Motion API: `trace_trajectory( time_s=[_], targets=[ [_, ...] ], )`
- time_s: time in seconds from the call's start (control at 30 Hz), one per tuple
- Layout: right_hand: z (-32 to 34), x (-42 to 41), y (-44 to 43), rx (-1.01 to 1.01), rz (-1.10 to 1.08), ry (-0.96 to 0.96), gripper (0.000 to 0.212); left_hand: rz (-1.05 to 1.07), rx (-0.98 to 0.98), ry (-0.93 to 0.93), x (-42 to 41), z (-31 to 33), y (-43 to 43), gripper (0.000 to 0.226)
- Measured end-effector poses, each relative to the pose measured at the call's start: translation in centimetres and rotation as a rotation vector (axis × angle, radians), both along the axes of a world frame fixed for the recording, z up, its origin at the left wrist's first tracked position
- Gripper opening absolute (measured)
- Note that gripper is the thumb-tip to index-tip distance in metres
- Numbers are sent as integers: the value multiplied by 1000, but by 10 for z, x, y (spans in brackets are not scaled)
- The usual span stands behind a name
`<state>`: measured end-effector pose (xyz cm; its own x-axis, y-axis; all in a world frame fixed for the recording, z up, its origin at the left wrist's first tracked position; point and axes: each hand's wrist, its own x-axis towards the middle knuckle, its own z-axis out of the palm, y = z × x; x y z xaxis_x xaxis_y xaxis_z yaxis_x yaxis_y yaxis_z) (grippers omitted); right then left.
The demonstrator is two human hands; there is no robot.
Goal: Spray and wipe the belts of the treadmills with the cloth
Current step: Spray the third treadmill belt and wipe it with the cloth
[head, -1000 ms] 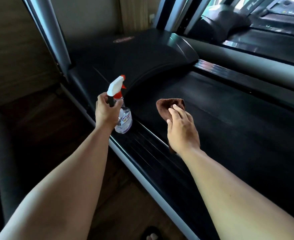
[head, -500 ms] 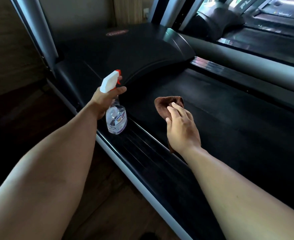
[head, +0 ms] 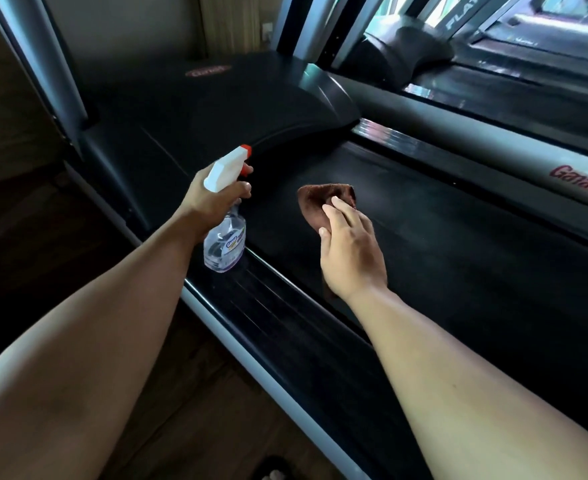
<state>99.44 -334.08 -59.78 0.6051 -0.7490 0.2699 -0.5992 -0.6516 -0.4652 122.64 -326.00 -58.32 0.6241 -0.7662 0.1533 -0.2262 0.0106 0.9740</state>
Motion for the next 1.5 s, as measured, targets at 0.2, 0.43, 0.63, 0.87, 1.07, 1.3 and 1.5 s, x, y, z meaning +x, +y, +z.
trace_trajectory(
  time_s=[0.2, 0.43, 0.63, 0.87, 1.07, 1.3, 1.5],
  targets=[
    [25, -62, 1, -36, -89, -37, 44, -99, -26, -61, -70, 28, -16, 22],
    [54, -166, -9, -92, -230, -74, 42, -205, -59, 12, -172, 56, -42, 26],
    [73, -261, -15, -142, -380, -57, 41, -326, -97, 19, -272, 72, -69, 31],
    [88, -373, -25, -183, -526, -81, 41, -457, -102, 3, -405, 84, -101, 26],
    [92, -478, -45, -169, -680, -103, 42, -576, -82, 23, -514, 74, -140, 19],
    [88, -573, -83, -158, -791, -108, 43, -717, -56, 58, -622, 65, -192, 26],
    [123, -644, -86, -80, -885, -93, 45, -786, -16, 1, -694, 108, -213, 23]
  ],
)
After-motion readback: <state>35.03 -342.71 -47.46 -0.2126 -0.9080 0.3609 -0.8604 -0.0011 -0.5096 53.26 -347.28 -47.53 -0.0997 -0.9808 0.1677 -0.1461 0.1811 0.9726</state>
